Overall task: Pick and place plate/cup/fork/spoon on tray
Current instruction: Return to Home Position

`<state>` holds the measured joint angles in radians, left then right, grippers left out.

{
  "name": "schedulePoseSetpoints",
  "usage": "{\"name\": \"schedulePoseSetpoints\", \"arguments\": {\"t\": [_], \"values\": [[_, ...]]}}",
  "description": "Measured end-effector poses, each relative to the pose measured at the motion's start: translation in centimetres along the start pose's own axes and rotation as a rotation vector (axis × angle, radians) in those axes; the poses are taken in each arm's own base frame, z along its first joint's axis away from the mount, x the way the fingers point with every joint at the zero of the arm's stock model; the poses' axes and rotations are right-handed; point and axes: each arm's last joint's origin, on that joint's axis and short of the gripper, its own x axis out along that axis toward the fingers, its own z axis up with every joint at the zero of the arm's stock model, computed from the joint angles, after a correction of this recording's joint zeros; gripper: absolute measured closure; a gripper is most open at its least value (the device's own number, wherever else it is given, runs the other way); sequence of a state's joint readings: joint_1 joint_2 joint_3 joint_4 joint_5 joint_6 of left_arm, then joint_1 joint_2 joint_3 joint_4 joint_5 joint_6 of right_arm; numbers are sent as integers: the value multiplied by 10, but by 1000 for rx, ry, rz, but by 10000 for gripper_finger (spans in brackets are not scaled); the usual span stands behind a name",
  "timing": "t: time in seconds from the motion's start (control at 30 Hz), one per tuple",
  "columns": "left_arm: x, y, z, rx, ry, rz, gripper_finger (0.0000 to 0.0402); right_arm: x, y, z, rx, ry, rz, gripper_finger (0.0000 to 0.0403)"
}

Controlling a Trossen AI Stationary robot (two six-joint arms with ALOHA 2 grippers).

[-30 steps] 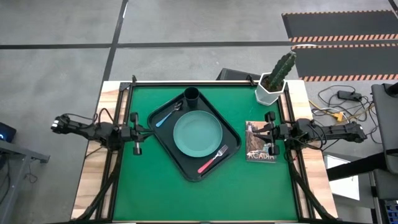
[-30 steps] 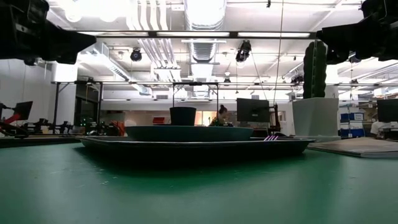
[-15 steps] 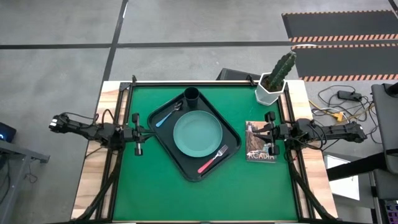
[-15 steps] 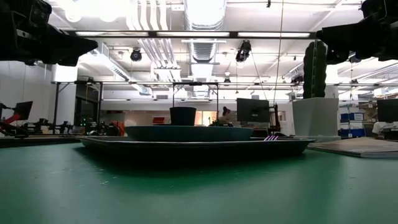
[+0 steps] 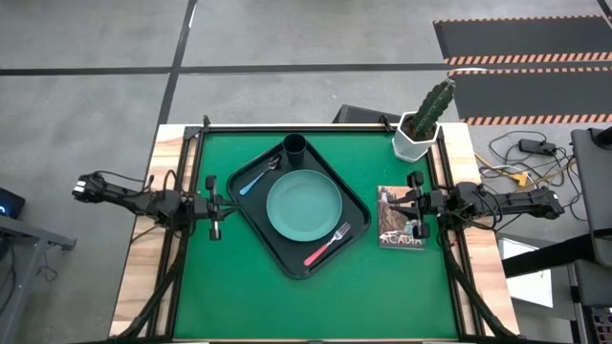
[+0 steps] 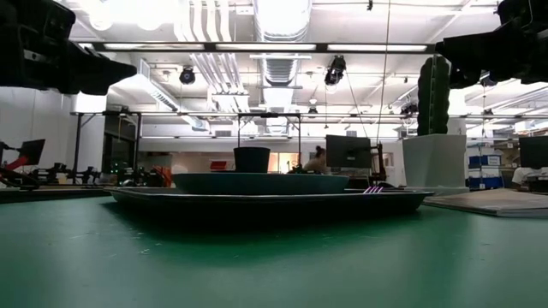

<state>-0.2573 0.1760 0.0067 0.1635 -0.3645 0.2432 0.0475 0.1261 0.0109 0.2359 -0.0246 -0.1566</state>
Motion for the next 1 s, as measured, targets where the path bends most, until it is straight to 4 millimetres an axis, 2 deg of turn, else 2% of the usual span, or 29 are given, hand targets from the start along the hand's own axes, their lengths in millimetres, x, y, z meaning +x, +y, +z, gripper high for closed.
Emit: {"name": "schedulePoseSetpoints", "arguments": {"t": [1.0], "values": [[6,-4,-8,35,89,-22,402,0,0,0,0,0,0,360]]}}
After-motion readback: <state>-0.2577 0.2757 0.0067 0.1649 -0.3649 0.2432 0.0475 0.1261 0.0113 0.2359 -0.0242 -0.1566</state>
